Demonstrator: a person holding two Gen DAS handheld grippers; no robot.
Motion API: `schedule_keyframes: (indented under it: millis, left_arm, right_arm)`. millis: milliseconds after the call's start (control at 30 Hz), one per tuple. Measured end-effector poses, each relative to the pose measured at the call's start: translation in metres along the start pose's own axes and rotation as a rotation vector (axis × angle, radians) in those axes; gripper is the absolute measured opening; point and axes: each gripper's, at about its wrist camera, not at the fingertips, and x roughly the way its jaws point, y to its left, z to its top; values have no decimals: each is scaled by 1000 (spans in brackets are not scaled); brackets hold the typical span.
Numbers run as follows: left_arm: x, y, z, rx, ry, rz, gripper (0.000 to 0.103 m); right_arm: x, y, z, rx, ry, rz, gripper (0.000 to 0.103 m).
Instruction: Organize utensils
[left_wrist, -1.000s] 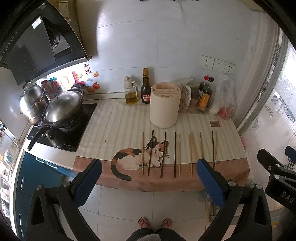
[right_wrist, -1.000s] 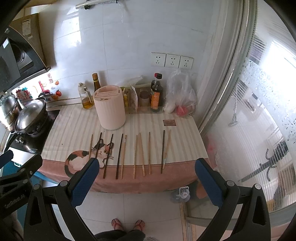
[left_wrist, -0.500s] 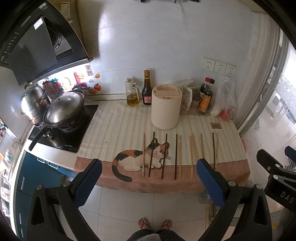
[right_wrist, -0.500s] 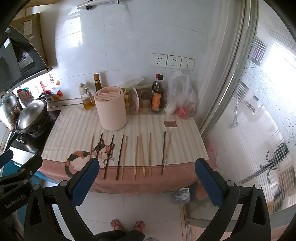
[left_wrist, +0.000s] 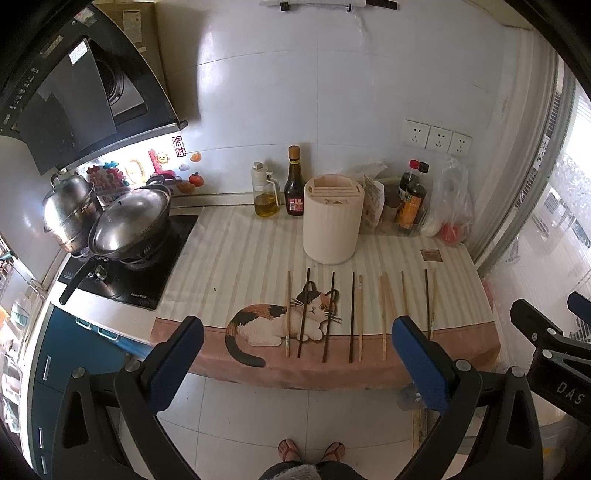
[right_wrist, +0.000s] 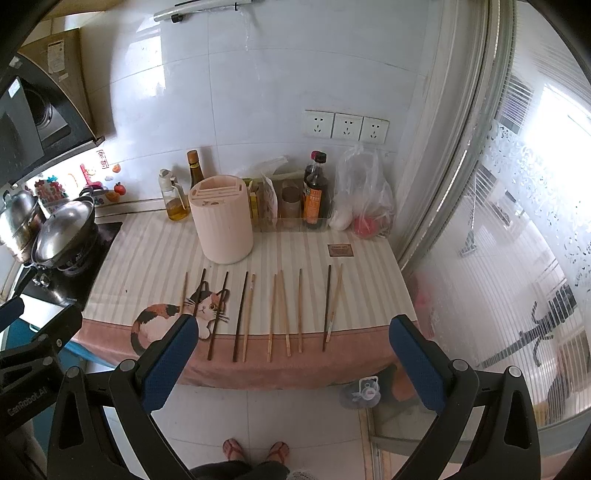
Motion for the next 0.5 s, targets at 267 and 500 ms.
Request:
schedule_keyframes:
  millis: [267, 500]
  left_arm:
    - [0, 0, 2, 0, -1, 2, 103]
    - [1, -1, 3, 0, -3, 2, 103]
  right_arm:
    - [-1, 2, 1, -2, -3, 1, 103]
    - [-2, 6, 4, -3, -5, 3, 103]
